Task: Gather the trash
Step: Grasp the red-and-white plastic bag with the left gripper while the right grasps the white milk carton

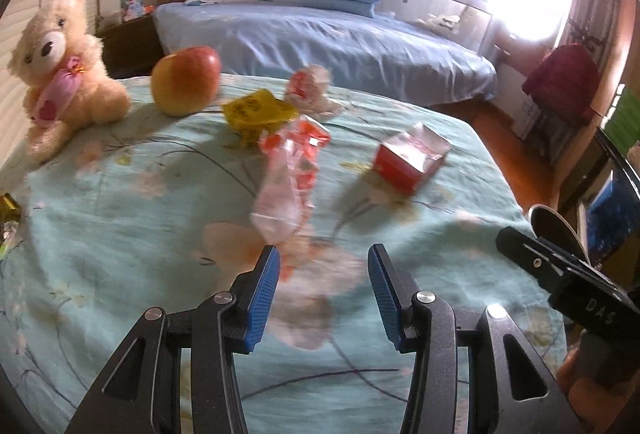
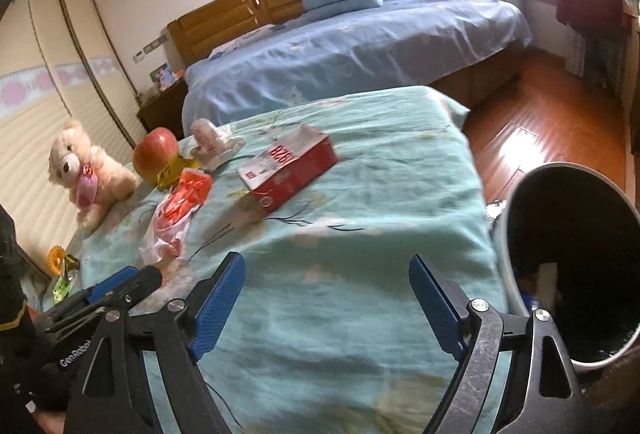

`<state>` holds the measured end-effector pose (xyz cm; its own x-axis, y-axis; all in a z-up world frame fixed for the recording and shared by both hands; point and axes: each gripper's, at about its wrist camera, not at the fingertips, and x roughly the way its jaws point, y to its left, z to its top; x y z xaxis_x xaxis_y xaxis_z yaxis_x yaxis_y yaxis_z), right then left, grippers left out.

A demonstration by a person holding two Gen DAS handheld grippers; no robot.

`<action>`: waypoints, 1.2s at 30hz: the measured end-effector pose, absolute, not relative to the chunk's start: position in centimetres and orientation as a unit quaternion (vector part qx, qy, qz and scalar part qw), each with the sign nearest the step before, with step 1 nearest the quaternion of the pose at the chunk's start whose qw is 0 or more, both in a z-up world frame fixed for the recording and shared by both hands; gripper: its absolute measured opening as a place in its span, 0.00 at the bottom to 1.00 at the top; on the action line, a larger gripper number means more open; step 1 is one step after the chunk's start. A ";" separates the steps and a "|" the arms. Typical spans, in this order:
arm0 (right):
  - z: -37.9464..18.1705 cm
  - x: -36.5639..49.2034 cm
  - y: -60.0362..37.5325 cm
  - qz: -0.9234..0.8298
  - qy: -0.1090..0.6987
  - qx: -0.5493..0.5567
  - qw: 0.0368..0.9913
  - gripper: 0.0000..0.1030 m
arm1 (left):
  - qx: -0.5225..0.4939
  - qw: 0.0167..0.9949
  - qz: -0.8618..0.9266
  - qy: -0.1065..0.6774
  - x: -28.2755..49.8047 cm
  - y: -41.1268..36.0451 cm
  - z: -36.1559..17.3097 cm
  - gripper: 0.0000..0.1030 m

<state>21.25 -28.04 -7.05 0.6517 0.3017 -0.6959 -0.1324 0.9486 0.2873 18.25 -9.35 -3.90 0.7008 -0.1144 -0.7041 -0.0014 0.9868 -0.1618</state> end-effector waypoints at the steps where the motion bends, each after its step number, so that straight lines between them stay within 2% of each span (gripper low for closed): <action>1: -7.1 21.4 -27.6 0.123 0.402 0.104 0.901 0.83 | -0.078 0.919 -0.027 0.385 18.4 -8.9 -3.9 0.44; 24: -8.0 27.5 -23.0 0.141 0.425 0.100 0.889 0.83 | -0.066 0.905 -0.013 0.419 25.2 -7.0 -6.3 0.45; 26: -8.1 28.1 -22.5 0.142 0.427 0.100 0.887 0.83 | -0.074 0.904 -0.013 0.422 26.0 -6.5 -6.6 0.38; 27: -8.2 28.4 -22.3 0.141 0.429 0.100 0.887 0.83 | -0.076 0.904 -0.014 0.421 26.2 -6.4 -6.7 0.28; 33: -8.9 30.2 -20.8 0.127 0.437 0.100 0.885 0.83 | -0.078 0.909 -0.012 0.409 26.7 -5.8 -6.6 0.26; 36: -9.2 31.0 -20.3 0.099 0.441 0.092 0.887 0.88 | -0.080 0.908 -0.015 0.410 26.7 -5.6 -6.9 0.26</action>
<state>31.03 -20.25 -9.18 0.5918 0.2563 -0.7642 -0.0942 0.9636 0.2503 26.69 -5.61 -6.85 0.6630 -0.0929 -0.7428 -0.0376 0.9869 -0.1570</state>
